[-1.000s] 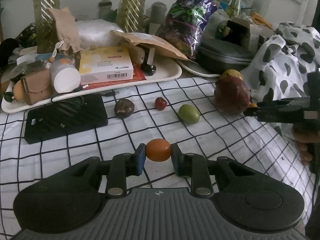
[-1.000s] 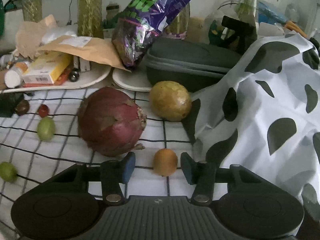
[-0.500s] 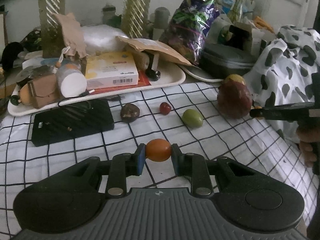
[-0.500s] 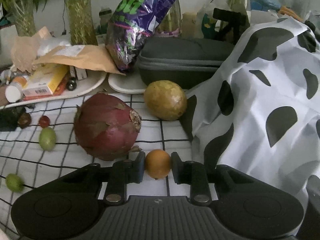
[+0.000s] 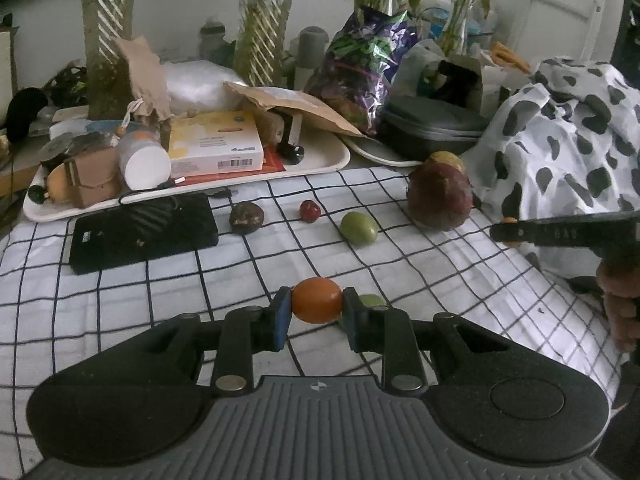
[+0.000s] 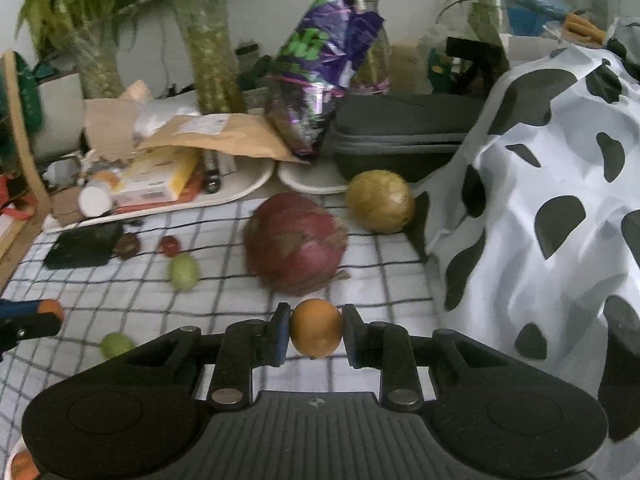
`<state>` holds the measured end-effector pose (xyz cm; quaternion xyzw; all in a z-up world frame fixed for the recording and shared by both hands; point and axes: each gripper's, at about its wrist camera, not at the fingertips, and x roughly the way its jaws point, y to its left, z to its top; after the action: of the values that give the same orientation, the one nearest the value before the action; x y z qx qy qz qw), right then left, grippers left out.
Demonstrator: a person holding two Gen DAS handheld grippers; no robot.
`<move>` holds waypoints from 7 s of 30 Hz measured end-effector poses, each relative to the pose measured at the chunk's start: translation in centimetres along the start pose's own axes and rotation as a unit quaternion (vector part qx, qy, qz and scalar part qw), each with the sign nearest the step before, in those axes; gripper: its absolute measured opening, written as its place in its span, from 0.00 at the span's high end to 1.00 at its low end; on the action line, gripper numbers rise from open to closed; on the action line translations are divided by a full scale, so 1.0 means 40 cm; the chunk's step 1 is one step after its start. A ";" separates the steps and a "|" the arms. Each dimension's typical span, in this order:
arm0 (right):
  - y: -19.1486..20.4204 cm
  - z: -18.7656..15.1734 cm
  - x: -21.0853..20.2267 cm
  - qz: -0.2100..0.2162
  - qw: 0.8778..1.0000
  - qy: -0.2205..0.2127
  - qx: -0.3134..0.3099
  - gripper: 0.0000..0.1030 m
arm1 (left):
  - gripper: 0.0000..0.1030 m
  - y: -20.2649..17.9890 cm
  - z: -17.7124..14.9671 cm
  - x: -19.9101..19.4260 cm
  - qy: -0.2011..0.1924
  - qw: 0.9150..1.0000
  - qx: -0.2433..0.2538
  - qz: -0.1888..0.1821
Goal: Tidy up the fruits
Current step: 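Carry the small fruit in left tool over the plate while right tool carries the tangerine, then open both tools to drop the small fruits onto the plate, then move both open tools away from the plate toward the green limes, then close left tool on a green lime while right tool grasps another lime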
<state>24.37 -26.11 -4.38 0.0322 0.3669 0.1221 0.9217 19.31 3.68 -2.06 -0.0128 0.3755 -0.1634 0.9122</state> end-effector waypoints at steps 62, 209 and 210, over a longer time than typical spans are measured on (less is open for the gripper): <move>0.254 -0.356 -0.312 0.080 0.987 0.100 -0.096 0.72 | 0.74 -0.205 -0.284 -0.204 0.100 0.994 0.041 -0.015; 0.203 0.004 0.091 0.026 0.990 0.013 -0.139 0.12 | 0.74 -0.008 0.071 0.124 0.031 0.997 0.067 0.026; 0.211 0.007 0.098 0.034 0.989 0.014 -0.140 0.14 | 0.74 -0.002 0.075 0.123 0.030 0.997 0.061 0.028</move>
<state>25.62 -16.94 -5.53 -0.0864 0.3578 0.2039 0.9072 24.61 1.80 -3.24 0.0584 0.3924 -0.1609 0.9037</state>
